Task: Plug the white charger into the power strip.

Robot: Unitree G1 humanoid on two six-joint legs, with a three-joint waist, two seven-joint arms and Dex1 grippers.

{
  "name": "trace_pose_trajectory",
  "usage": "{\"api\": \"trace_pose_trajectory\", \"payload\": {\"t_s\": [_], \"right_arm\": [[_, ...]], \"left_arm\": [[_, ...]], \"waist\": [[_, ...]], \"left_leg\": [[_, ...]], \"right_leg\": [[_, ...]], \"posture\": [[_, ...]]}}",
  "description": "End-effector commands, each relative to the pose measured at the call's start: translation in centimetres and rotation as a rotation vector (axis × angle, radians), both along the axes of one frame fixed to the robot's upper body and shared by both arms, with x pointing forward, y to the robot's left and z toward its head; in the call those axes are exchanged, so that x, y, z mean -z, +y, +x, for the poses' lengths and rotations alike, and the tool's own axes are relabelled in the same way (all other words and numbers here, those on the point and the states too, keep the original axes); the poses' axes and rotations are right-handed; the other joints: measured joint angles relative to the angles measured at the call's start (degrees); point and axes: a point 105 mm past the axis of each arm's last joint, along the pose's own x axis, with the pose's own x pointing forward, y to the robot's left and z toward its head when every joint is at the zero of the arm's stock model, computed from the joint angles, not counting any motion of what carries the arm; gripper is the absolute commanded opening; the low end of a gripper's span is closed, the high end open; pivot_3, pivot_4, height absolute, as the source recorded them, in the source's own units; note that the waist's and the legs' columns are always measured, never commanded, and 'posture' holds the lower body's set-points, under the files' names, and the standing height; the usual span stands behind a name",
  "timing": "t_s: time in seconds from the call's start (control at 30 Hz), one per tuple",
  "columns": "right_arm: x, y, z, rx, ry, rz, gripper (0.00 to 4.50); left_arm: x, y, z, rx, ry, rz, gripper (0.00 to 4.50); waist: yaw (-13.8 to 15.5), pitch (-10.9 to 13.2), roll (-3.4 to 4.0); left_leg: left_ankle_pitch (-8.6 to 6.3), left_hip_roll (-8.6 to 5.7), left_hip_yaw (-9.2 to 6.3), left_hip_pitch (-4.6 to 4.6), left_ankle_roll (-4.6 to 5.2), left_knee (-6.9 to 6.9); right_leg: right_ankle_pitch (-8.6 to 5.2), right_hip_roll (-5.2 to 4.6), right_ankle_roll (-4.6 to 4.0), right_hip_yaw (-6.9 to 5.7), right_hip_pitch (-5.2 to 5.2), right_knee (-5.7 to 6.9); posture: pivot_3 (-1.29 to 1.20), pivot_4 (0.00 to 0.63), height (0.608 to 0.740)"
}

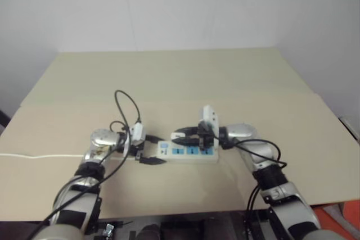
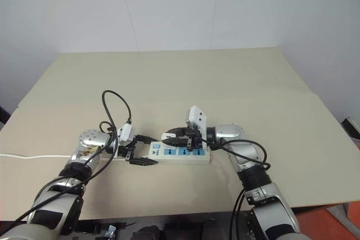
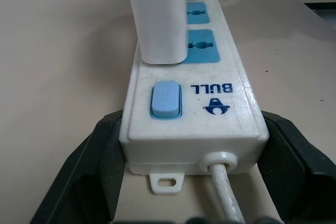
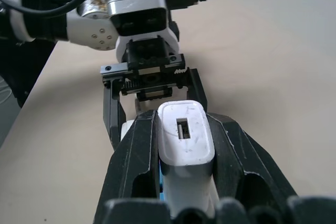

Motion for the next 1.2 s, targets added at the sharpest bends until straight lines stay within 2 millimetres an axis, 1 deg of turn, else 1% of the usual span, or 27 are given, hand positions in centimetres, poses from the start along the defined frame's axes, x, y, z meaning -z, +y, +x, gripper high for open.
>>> {"api": "trace_pose_trajectory", "payload": {"t_s": [0.03,0.3,0.4,0.5,0.6,0.7,0.87,1.0,1.07,1.1,1.13,1.17,1.2], "right_arm": [[-0.5,0.2,-0.2,-0.023,-0.083,0.033,1.12],[1.7,0.6,-0.2,-0.048,-0.072,-0.029,1.12],[2.4,0.7,-0.2,-0.057,-0.004,-0.047,1.12],[3.6,0.7,-0.1,-0.051,0.025,-0.103,1.12],[4.2,0.7,-0.2,-0.061,0.044,-0.130,1.12],[4.5,0.7,-0.2,-0.055,0.035,-0.129,1.12],[4.5,0.5,-0.3,-0.054,0.065,-0.126,1.12],[4.0,0.4,0.0,-0.035,-0.001,-0.108,1.12],[3.7,0.4,0.1,-0.026,-0.014,-0.098,1.82],[3.5,0.4,0.2,-0.022,-0.023,-0.087,1.97],[3.0,0.4,0.3,-0.019,-0.026,-0.071,2.24],[2.7,0.4,0.4,-0.017,-0.026,-0.061,2.57],[2.4,0.3,0.4,-0.013,-0.029,-0.052,3.01]], "left_arm": [[-1.5,-0.2,0.5,0.004,-0.065,-0.027,3.27],[-1.4,-0.2,0.3,0.010,-0.058,-0.030,3.27],[-1.4,-0.2,0.3,0.010,-0.056,-0.030,3.27],[-1.4,-0.2,0.2,0.011,-0.054,-0.032,3.27],[-1.3,-0.2,0.1,0.012,-0.053,-0.033,3.27],[-1.3,-0.2,0.1,0.013,-0.053,-0.033,3.27],[-1.3,-0.1,0.1,0.008,-0.056,-0.031,3.27],[-1.3,-0.1,0.1,0.006,-0.056,-0.031,3.27],[-1.3,-0.1,0.1,0.005,-0.056,-0.031,3.27],[-1.3,-0.1,0.2,0.005,-0.057,-0.030,3.27],[-1.3,-0.1,0.2,0.005,-0.057,-0.030,3.27],[-1.3,-0.1,0.2,0.004,-0.058,-0.029,3.27],[-1.3,-0.1,0.2,0.004,-0.059,-0.029,3.27]], "waist": [[-0.1,0.0,0.00],[-0.2,0.0,0.00],[-0.3,0.0,0.00],[-0.3,0.0,0.00],[-0.4,0.0,0.00],[-0.4,0.0,0.00],[-0.4,0.0,0.00],[-0.4,0.0,0.00],[-0.4,0.0,0.00],[-0.3,0.0,0.00],[-0.2,0.0,0.01],[-0.2,0.0,0.02],[-0.2,0.0,0.01]], "left_leg": [[0.00,0.00,0.00,0.00,0.00,0.00],[0.00,0.01,0.00,0.02,0.00,0.00],[0.00,0.01,-0.01,0.04,0.00,0.00],[0.00,0.02,-0.01,0.09,0.00,0.00],[0.00,0.03,-0.02,0.25,0.00,0.00],[0.00,0.04,-0.01,0.43,0.00,-0.04],[0.00,0.05,0.00,0.45,0.00,-0.04],[0.00,0.05,0.00,0.44,0.00,-0.04],[0.00,0.05,0.00,0.44,0.00,-0.04],[0.00,0.05,0.00,0.44,0.00,-0.04],[0.00,0.05,0.00,0.44,0.00,-0.04],[0.00,0.04,0.00,0.38,0.00,-0.05],[0.00,0.05,0.00,0.35,0.00,-0.05]], "right_leg": [[0.00,0.00,0.00,0.00,0.00,0.00],[0.00,0.01,0.00,0.00,0.00,0.02],[0.00,0.01,-0.01,0.01,0.01,0.02],[0.00,0.02,-0.01,0.01,0.03,0.02],[0.00,0.02,-0.01,0.03,0.15,-0.01],[0.00,0.03,-0.01,0.05,0.28,-0.05],[0.00,0.03,-0.01,0.08,0.28,-0.03],[0.00,0.03,-0.01,0.08,0.28,-0.04],[0.00,0.03,-0.01,0.08,0.28,-0.04],[0.00,0.03,-0.01,0.08,0.28,-0.04],[0.00,0.03,-0.01,0.08,0.28,-0.04],[0.00,0.04,-0.01,0.07,0.25,-0.03],[0.00,0.03,-0.01,0.10,0.20,0.00]], "posture": [[0.00,0.150,0.740],[0.00,0.150,0.740],[0.00,0.150,0.740],[0.00,0.150,0.740],[0.00,0.150,0.740],[0.00,0.150,0.740],[0.00,0.150,0.740],[0.00,0.150,0.740],[0.00,0.150,0.740],[0.00,0.150,0.740],[0.00,0.150,0.740],[0.00,0.150,0.740],[0.00,0.150,0.740]]}}
